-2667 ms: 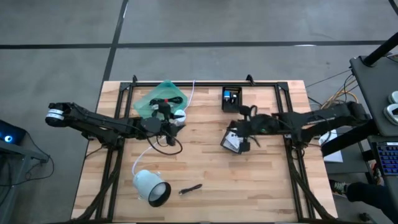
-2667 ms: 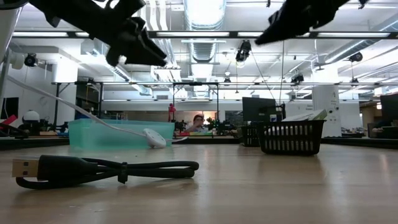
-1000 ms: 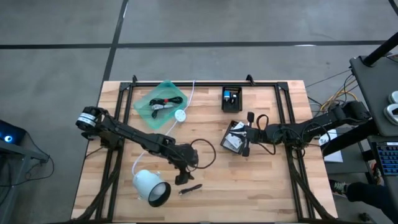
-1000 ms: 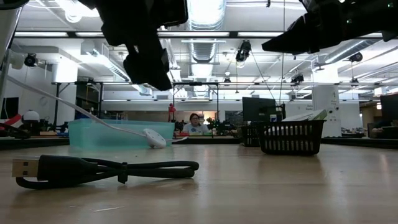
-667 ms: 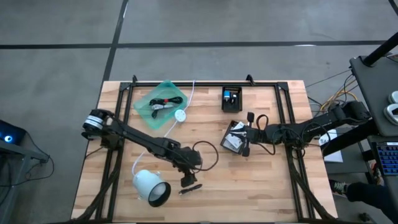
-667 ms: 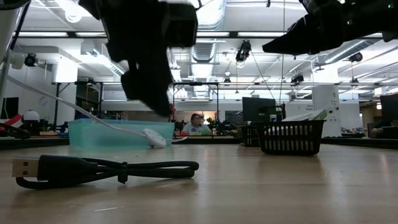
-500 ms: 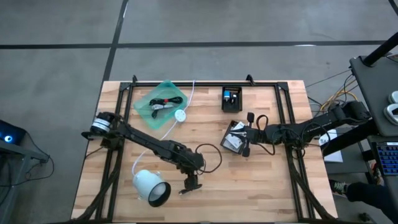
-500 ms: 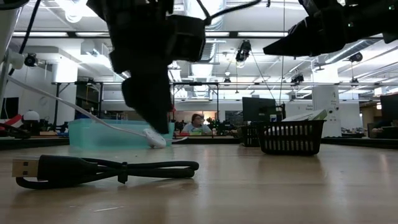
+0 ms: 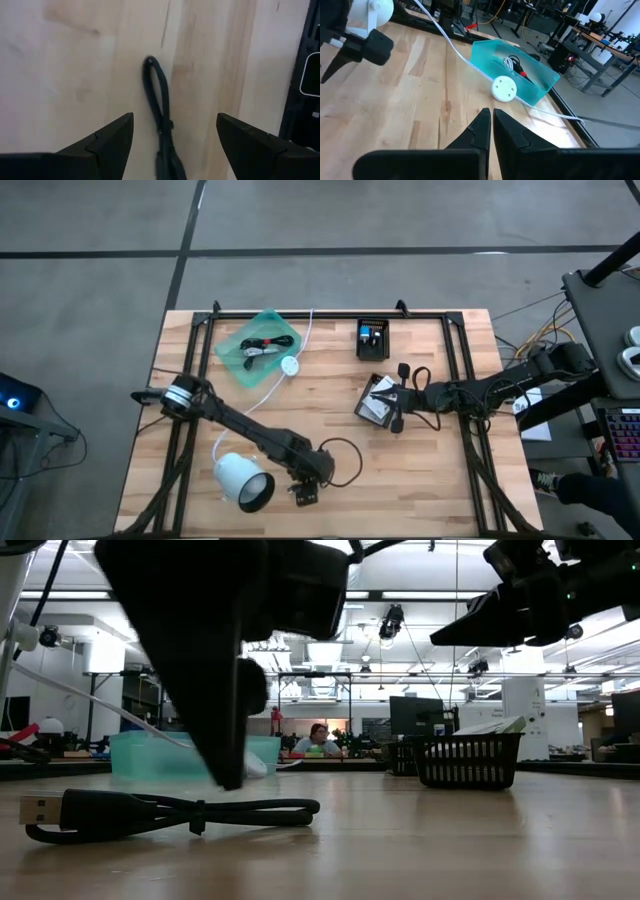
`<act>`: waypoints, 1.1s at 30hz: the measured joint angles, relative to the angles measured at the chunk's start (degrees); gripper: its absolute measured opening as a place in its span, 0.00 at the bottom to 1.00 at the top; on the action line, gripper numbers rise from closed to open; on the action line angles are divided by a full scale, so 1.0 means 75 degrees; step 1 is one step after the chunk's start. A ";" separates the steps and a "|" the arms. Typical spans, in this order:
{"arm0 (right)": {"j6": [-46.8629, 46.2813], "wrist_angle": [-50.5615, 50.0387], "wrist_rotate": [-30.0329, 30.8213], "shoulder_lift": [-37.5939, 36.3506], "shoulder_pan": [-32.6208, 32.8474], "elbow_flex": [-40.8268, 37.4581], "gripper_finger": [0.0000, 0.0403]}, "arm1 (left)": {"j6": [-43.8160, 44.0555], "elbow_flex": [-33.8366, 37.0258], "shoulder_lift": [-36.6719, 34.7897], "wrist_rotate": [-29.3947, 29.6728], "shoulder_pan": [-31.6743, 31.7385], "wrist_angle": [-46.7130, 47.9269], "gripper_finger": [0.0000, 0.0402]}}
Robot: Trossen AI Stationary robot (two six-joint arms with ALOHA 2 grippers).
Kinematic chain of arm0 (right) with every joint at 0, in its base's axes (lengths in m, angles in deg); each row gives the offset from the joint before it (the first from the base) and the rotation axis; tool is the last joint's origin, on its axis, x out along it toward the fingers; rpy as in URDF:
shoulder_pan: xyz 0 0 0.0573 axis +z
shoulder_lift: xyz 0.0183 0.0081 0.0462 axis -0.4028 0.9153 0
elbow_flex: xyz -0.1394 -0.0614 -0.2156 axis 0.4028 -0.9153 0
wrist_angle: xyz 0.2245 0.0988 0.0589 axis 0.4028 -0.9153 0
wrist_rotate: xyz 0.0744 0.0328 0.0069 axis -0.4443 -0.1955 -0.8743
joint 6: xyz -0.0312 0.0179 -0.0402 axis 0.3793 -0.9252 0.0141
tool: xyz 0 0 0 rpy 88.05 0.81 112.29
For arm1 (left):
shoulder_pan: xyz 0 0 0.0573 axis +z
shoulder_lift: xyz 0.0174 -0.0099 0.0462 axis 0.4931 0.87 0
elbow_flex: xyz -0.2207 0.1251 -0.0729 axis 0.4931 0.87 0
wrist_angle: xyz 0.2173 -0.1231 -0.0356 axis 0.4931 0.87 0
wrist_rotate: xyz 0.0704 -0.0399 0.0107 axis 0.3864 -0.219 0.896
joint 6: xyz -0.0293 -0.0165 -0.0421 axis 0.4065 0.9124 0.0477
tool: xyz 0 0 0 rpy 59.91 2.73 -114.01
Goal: Pick and place items into bin
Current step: Put the black charger cable into the green bin
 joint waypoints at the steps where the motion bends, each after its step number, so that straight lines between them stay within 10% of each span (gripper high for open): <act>1: 0.0000 0.0003 0.0000 0.0000 0.0000 0.0000 0.02 | 0.0158 0.0006 0.0020 0.0011 -0.0024 -0.0007 0.67; 21: 0.0049 0.0003 -0.0012 0.0000 0.0003 0.0000 0.02 | 0.0814 0.0404 0.0069 -0.0028 -0.0277 0.0433 0.65; 33: 0.0055 0.0003 -0.0012 0.0000 0.0003 0.0000 0.02 | 0.1007 0.0461 0.0075 0.0568 -0.0241 0.0511 0.35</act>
